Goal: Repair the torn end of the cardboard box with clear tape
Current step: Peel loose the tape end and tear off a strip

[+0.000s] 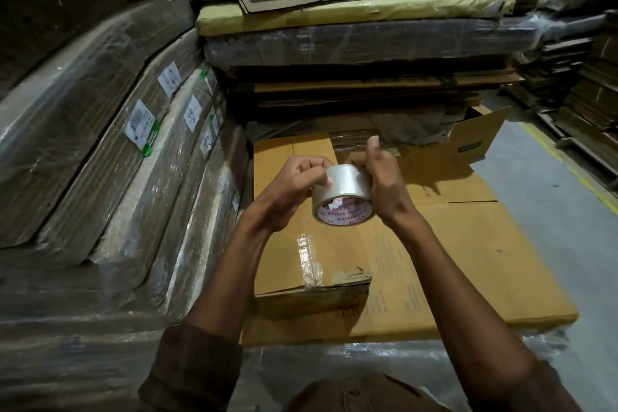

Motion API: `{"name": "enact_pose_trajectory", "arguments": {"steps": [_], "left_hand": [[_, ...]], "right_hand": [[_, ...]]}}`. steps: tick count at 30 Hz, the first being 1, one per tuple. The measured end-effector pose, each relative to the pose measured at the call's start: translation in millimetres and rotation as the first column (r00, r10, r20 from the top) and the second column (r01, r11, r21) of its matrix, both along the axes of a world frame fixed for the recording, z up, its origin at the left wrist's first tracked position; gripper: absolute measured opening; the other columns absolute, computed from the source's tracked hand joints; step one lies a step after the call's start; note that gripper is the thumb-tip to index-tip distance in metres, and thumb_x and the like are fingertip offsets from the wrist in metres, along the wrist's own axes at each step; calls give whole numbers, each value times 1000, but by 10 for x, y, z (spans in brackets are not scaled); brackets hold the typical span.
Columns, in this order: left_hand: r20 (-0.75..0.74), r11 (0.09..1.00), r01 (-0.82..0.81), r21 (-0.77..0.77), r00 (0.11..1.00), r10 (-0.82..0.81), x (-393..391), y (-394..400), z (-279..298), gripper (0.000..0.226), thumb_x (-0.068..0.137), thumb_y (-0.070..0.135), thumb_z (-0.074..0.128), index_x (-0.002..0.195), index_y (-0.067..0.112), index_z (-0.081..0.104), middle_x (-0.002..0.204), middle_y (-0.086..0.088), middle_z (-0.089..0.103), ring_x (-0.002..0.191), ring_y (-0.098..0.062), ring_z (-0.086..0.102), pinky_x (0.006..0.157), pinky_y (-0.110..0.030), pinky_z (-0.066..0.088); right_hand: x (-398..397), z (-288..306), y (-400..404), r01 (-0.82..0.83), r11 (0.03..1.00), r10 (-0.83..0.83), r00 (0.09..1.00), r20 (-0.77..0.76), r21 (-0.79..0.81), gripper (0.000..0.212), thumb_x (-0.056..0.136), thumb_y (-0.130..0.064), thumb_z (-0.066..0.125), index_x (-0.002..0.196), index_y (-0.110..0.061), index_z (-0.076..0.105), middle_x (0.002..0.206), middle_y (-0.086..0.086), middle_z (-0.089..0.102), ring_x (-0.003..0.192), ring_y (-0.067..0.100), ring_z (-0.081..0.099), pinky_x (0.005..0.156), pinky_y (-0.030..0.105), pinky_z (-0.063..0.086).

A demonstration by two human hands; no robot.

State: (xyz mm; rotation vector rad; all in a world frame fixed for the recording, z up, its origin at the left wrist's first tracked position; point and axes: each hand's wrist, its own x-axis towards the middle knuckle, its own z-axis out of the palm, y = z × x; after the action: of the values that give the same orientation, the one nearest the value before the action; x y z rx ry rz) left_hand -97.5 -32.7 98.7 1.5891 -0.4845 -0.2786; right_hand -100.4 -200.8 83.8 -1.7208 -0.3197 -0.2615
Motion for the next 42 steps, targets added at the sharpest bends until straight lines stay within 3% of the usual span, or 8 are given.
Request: {"name": "enact_pose_trajectory", "arguments": {"steps": [6,12,17,20,29,35,39,42], "left_hand": [[-71,955,-111,-277,993,95,42,44,-107,28,68,27,60,76,0,55,74,-9,47,70,-23,44,60,-33,31],[-61,982,-63,-178,997,53,-9,46,-160,18,68,30,62,68,18,49,66,4,45,63,-11,41,55,-27,30],[39,999,-49,-22,998,50,-7,118,-99,15,72,23,60,77,9,61,65,11,56,62,-4,49,58,-16,40],[37,998,-42,-50,998,44,-33,121,-53,12,76,8,51,81,3,61,63,14,58,58,1,49,55,-12,39],[-40,967,-82,-240,996,75,-57,72,-50,14,73,26,66,81,15,69,77,-1,61,73,-14,54,65,-26,42],[-24,978,-114,-173,993,112,-97,27,4,10,73,28,64,62,26,64,63,11,54,60,-5,47,54,-21,35],[-47,956,-172,-238,985,166,-82,11,-53,7,72,22,63,66,23,60,68,3,53,66,-14,48,58,-29,34],[-149,899,-226,-376,972,182,-94,-2,-102,33,71,29,63,94,5,57,88,-15,51,83,-27,47,68,-36,39]], "right_hand": [[71,-61,21,0,955,48,987,-156,297,97,83,-82,16,82,4,60,67,12,50,58,19,47,55,28,34],[25,-42,111,79,983,-57,989,-137,167,115,70,-99,21,73,14,40,70,15,44,64,27,39,56,32,28],[3,67,101,115,990,-118,993,-27,-87,97,73,-96,1,55,-10,43,52,6,43,49,22,43,52,28,29],[-12,135,113,130,977,-124,991,43,-169,106,75,-91,-4,60,1,45,54,15,47,50,33,49,48,28,30],[-1,221,115,128,985,-118,989,88,-118,101,78,-90,-2,59,-3,44,54,18,46,52,37,47,49,39,34],[-43,161,148,154,982,-141,983,115,-108,89,78,-90,-4,53,-18,43,50,0,47,45,8,44,48,24,30],[-36,136,136,39,994,-41,999,20,99,89,84,-85,-1,62,-17,53,58,2,50,55,16,50,54,25,33],[-12,41,93,4,955,31,993,-111,295,90,97,-66,-2,81,-13,69,73,4,66,71,18,65,62,25,49]]}}
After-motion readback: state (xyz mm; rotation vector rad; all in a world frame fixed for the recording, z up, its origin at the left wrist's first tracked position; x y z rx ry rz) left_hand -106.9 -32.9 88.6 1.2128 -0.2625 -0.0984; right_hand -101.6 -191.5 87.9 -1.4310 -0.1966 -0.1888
